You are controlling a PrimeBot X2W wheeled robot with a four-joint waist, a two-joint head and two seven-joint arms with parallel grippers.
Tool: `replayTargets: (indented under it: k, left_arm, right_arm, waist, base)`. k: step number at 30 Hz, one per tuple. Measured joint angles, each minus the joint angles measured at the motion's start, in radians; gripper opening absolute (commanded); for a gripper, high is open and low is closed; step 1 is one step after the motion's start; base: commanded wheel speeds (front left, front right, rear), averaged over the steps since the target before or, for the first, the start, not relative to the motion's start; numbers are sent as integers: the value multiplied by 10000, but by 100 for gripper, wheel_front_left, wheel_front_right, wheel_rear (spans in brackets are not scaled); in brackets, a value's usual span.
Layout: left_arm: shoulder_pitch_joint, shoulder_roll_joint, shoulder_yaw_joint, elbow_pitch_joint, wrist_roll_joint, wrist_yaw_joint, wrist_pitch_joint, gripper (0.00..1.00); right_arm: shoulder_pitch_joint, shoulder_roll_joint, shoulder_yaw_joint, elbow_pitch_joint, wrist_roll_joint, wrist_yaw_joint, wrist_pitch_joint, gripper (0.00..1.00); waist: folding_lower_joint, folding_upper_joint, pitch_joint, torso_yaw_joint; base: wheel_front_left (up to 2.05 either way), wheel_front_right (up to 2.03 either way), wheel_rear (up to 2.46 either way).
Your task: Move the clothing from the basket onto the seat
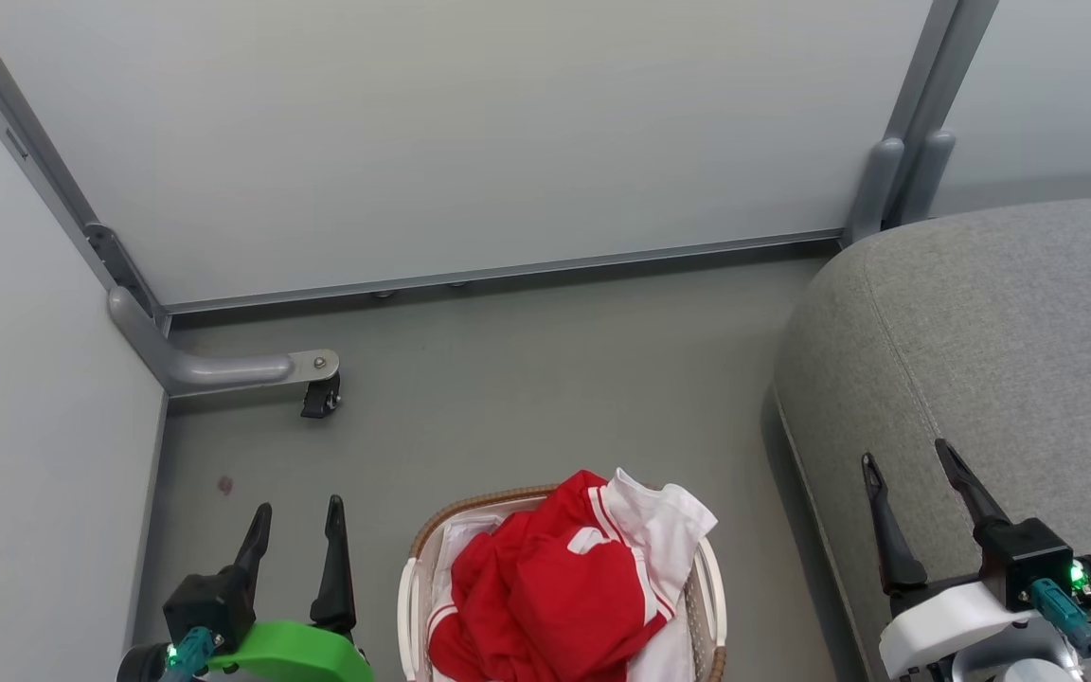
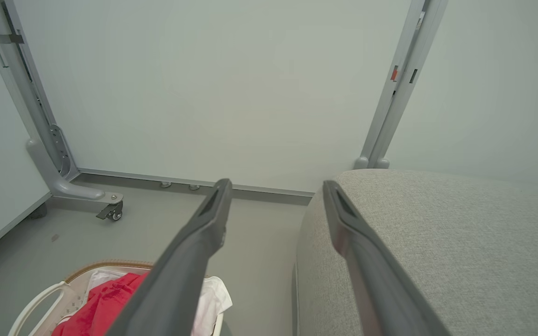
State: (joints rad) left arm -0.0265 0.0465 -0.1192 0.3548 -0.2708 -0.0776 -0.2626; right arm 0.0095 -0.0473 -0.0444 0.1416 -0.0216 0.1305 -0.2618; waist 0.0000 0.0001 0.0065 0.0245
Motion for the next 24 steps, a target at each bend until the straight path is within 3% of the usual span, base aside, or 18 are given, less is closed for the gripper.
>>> replayTargets:
  k: [24]
  left_arm:
    - [-5,2,-75,58,69,-25,-15,100]
  right_arm:
    - [-3,-2,6,-61,46,0,0,100]
  waist:
    - [0,0,161,-49]
  base:
    - [0,0,0]
